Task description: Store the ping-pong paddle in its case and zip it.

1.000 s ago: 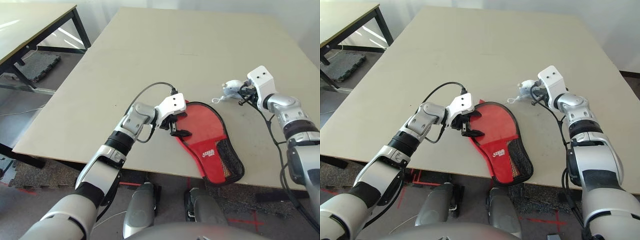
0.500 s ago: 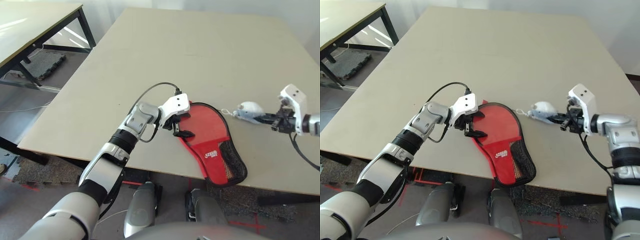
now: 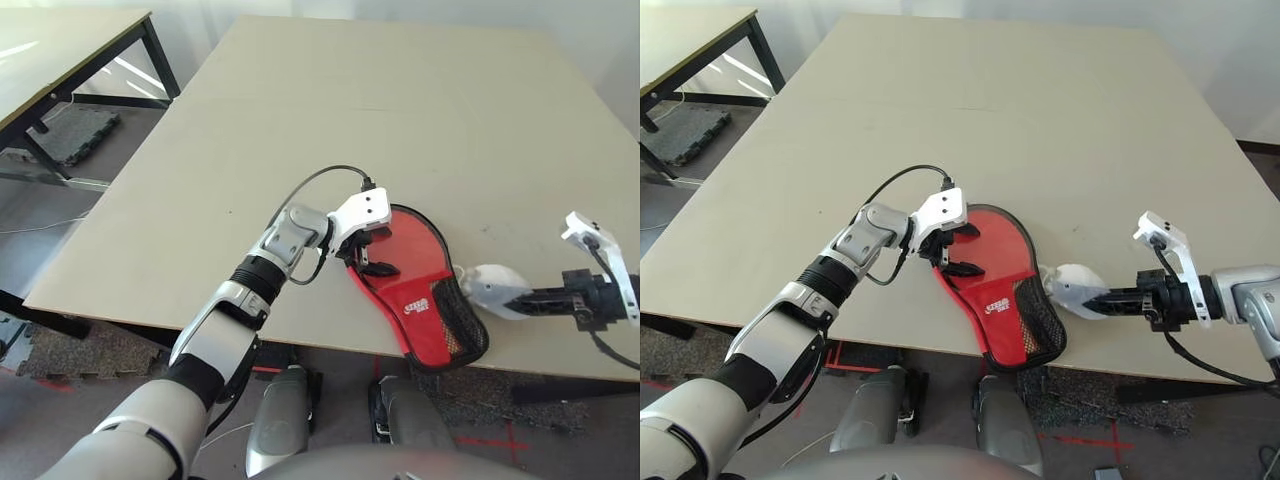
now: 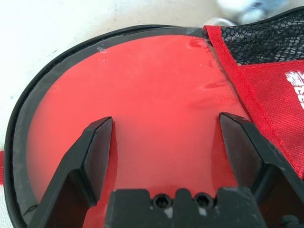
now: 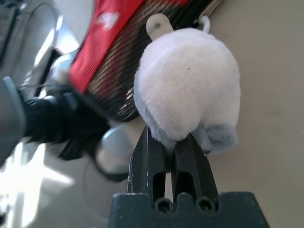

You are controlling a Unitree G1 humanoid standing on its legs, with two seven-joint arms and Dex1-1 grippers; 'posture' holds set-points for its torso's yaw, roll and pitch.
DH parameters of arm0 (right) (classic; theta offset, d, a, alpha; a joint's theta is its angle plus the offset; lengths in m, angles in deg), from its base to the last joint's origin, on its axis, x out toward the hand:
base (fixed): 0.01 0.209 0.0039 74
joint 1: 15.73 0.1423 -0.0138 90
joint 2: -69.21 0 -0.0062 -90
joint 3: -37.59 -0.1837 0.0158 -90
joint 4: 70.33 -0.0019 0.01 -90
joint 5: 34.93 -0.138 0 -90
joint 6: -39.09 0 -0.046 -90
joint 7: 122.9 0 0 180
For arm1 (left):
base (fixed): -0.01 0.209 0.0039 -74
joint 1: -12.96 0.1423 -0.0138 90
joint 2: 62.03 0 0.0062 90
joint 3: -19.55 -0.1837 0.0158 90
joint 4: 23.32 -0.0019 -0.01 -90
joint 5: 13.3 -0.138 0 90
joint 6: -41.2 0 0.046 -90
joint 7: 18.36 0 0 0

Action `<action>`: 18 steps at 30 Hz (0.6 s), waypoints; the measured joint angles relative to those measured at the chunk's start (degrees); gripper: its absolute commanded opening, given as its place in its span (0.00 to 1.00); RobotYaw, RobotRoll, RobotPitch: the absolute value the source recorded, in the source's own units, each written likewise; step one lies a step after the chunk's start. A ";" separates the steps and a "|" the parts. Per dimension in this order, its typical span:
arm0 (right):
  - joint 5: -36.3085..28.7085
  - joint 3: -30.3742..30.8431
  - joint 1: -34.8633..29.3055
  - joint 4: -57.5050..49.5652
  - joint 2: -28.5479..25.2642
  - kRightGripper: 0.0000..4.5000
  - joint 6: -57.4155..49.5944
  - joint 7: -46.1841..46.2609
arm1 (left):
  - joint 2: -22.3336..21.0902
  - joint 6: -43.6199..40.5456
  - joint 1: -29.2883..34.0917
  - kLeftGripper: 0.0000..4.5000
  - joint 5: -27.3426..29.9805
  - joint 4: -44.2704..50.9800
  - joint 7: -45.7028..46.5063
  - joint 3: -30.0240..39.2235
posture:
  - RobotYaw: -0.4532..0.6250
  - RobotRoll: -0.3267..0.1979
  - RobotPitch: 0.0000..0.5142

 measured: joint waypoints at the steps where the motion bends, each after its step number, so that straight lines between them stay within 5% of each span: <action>1: -0.12 0.40 -0.60 -0.43 -0.56 0.00 -0.12 -0.39 | 0.04 0.09 -0.02 1.00 0.00 -0.12 0.00 0.00 | 0.42 0.62 0.27; 18: 4.23 5.94 -6.68 3.32 -8.90 0.00 10.46 -5.52 | 0.93 1.52 -0.49 1.00 0.00 -1.91 0.20 0.05 | 0.42 0.62 0.25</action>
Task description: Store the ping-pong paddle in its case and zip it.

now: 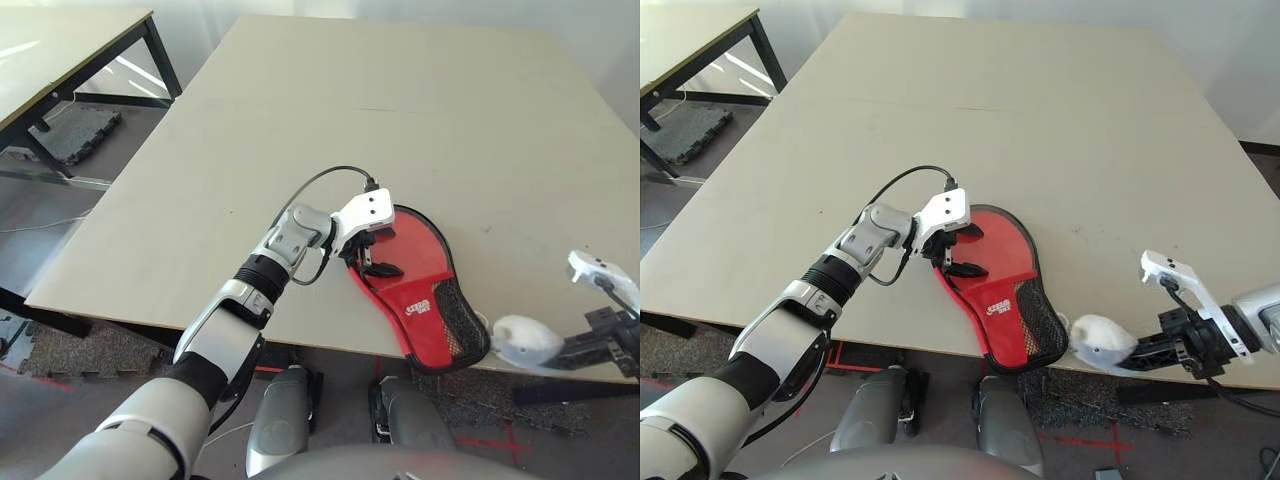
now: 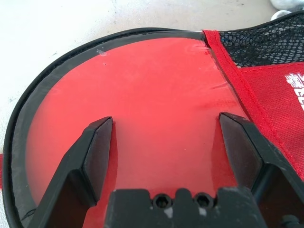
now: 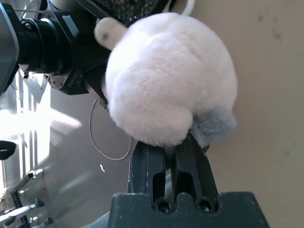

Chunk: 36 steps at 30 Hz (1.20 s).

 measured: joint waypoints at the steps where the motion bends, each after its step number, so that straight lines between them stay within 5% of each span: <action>1: 0.31 0.09 -0.01 0.43 -0.28 0.00 0.45 -0.06 | 0.00 0.02 0.00 1.00 0.00 -0.02 0.04 0.00 | 0.42 0.62 0.25; 8: 3.75 0.91 0.09 7.06 -1.53 0.00 7.32 -0.10 | 0.04 0.04 0.17 1.00 0.02 0.12 0.28 0.06 | 0.42 0.62 0.25; 14: 0.55 -3.30 5.28 11.99 0.47 0.52 1.08 0.88 | -1.71 -1.47 1.40 1.00 0.51 2.50 0.24 1.55 | 0.42 0.62 0.24; 20: -12.04 -15.16 19.91 14.52 2.98 0.99 -14.32 1.22 | -2.38 -11.29 3.93 1.00 4.48 8.99 0.69 5.55 | 0.43 0.62 0.22; 26: -14.68 -19.29 23.32 15.29 8.53 0.99 -17.24 7.14 | -3.51 -19.57 5.57 1.00 8.61 16.81 3.48 9.74 | 0.45 0.62 0.21; 36: -8.80 -22.75 28.83 20.53 24.95 0.99 -0.80 29.18 | -6.39 -20.38 9.36 1.00 12.38 25.99 16.96 21.34 | 0.49 0.62 0.18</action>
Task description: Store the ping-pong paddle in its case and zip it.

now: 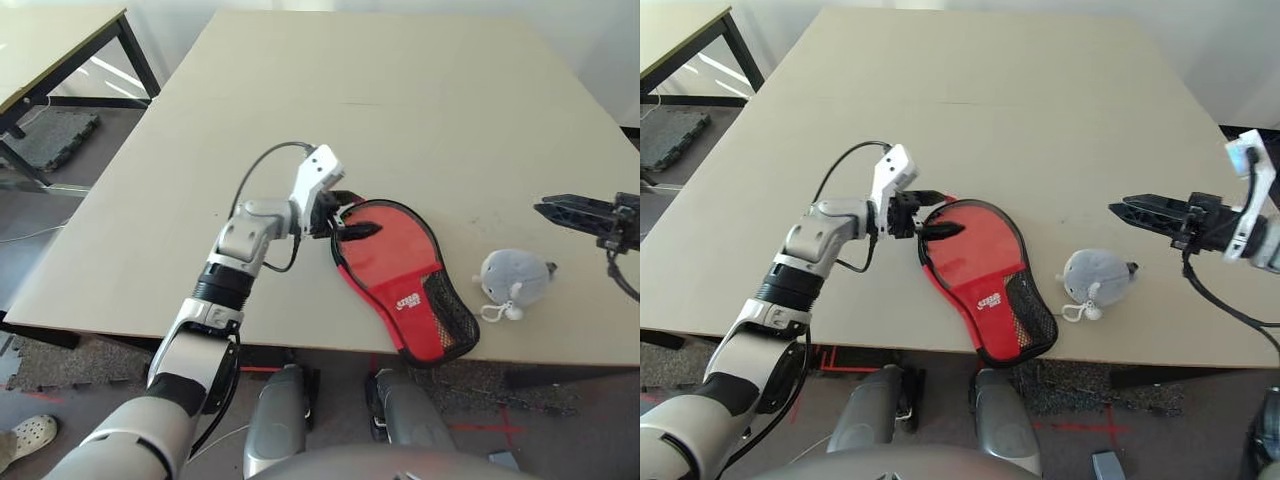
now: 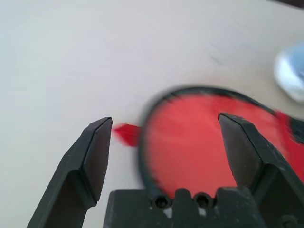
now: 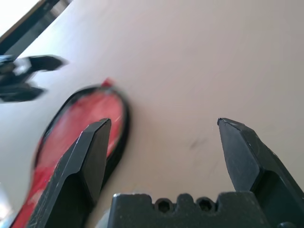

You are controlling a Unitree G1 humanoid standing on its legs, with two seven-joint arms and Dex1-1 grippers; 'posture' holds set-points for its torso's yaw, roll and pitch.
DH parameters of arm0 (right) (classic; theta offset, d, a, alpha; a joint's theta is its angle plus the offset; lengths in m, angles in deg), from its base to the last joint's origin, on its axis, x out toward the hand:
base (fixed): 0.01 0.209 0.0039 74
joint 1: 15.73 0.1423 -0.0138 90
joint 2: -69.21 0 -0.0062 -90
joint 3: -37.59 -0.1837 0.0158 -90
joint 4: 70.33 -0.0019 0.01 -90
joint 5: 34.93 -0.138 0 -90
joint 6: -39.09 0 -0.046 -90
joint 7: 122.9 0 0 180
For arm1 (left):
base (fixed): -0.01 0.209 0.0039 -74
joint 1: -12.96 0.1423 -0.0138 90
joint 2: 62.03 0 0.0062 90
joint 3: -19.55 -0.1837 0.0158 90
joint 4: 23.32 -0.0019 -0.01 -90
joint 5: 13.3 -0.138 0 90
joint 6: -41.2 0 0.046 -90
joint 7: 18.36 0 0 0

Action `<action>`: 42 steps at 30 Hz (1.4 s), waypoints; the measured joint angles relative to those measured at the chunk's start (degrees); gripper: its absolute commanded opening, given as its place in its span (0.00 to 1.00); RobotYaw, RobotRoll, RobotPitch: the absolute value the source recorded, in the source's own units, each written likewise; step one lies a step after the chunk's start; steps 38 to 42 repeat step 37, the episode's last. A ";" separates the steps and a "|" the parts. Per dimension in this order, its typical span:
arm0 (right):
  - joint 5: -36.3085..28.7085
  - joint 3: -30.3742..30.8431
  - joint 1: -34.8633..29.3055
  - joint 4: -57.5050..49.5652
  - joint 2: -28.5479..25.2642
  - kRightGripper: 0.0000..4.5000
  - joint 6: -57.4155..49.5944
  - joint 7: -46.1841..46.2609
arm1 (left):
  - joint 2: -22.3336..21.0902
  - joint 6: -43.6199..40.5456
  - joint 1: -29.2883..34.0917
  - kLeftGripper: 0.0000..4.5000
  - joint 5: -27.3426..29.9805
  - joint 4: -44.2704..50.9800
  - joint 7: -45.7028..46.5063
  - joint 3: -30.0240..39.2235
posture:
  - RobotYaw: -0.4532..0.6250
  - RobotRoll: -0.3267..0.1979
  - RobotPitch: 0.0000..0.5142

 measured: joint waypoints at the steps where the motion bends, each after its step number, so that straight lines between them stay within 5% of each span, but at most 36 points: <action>1: 0.34 -0.67 0.28 0.16 1.98 0.99 2.11 2.53 | 0.17 0.74 0.47 1.00 0.07 0.28 2.80 1.74 | 0.49 0.62 0.18; 8: 8.79 -4.62 1.67 6.02 15.23 0.99 26.08 29.32 | 2.35 15.58 5.18 1.00 -0.91 -1.17 26.37 13.95 | 0.51 0.62 0.18; 18: 17.50 -7.06 3.23 13.39 19.28 0.99 44.04 55.23 | 2.40 27.16 8.91 1.00 -4.06 -12.15 39.28 14.94 | 0.48 0.62 0.18; 42: 18.23 -8.70 3.23 17.70 19.17 0.99 47.54 64.66 | 1.15 37.16 6.82 1.00 -5.04 -19.82 45.69 15.54 | 0.48 0.62 0.21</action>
